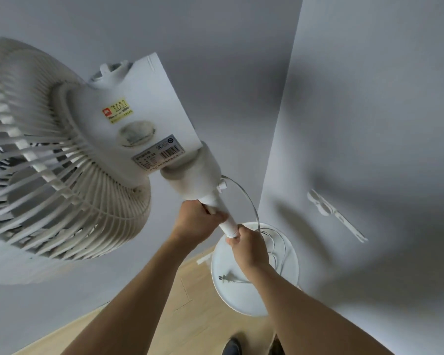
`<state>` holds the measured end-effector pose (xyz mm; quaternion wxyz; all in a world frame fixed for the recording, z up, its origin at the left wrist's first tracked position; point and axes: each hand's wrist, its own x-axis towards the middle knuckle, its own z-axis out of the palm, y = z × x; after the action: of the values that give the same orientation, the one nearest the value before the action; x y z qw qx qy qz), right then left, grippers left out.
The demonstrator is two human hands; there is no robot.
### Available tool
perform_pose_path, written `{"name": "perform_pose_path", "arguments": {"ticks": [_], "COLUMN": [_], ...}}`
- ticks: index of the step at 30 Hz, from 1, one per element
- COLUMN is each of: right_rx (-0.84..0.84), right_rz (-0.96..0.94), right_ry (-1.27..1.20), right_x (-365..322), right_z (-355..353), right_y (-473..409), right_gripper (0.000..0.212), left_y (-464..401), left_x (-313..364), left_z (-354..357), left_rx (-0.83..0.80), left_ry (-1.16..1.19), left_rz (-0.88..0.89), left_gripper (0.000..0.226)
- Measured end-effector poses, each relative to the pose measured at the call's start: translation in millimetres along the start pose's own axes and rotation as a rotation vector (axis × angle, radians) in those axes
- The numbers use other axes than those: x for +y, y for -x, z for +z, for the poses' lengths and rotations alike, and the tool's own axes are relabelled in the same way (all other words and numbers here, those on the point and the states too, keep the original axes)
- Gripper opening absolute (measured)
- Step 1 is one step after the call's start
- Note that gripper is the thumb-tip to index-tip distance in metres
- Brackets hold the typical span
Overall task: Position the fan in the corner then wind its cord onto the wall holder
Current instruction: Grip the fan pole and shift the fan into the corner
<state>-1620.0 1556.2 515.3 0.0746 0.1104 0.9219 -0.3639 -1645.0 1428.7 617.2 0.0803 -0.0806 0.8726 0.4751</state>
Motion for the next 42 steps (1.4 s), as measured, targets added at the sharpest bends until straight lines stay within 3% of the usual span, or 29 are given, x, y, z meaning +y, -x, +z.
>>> {"name": "perform_pose_path", "arguments": {"ticks": [7, 11, 16, 22, 25, 28, 34, 42], "right_rx": [-0.107, -0.194, -0.273, -0.321, -0.345, -0.352, -0.311, -0.269], "right_rz": [-0.119, -0.190, -0.231, -0.245, -0.257, -0.266, -0.307, -0.344], "right_ry": [0.046, 0.082, 0.077, 0.072, 0.088, 0.066, 0.028, -0.025], "right_x": [24.2, 50.0, 87.9, 150.4, 198.1, 242.0, 325.0, 393.0], "right_z": [-3.7, -6.0, 16.9, 101.1, 153.8, 200.5, 283.5, 335.2], "right_y": [-65.7, -105.1, -148.3, -180.5, -201.8, -218.5, -248.0, -264.7], "right_gripper": [0.020, 0.022, 0.024, 0.027, 0.029, 0.028, 0.025, 0.020], "left_y": [-38.4, -60.9, -92.0, -126.9, -146.1, -160.8, -187.1, -198.1], "left_x": [2.7, 3.6, -23.8, -113.6, -173.3, -224.6, -320.0, -378.4], "left_z": [34.7, 67.2, 108.0, 163.7, 205.0, 237.7, 305.0, 363.8], "left_rx": [0.117, 0.208, 0.242, 0.252, 0.273, 0.276, 0.289, 0.296], "left_ry": [0.002, 0.030, 0.078, 0.020, 0.000, -0.004, -0.056, -0.062], "left_rz": [-0.073, -0.107, -0.139, -0.198, -0.182, -0.196, -0.163, -0.086], "left_gripper": [0.022, 0.039, 0.040, 0.026, 0.037, 0.029, 0.039, 0.043]}}
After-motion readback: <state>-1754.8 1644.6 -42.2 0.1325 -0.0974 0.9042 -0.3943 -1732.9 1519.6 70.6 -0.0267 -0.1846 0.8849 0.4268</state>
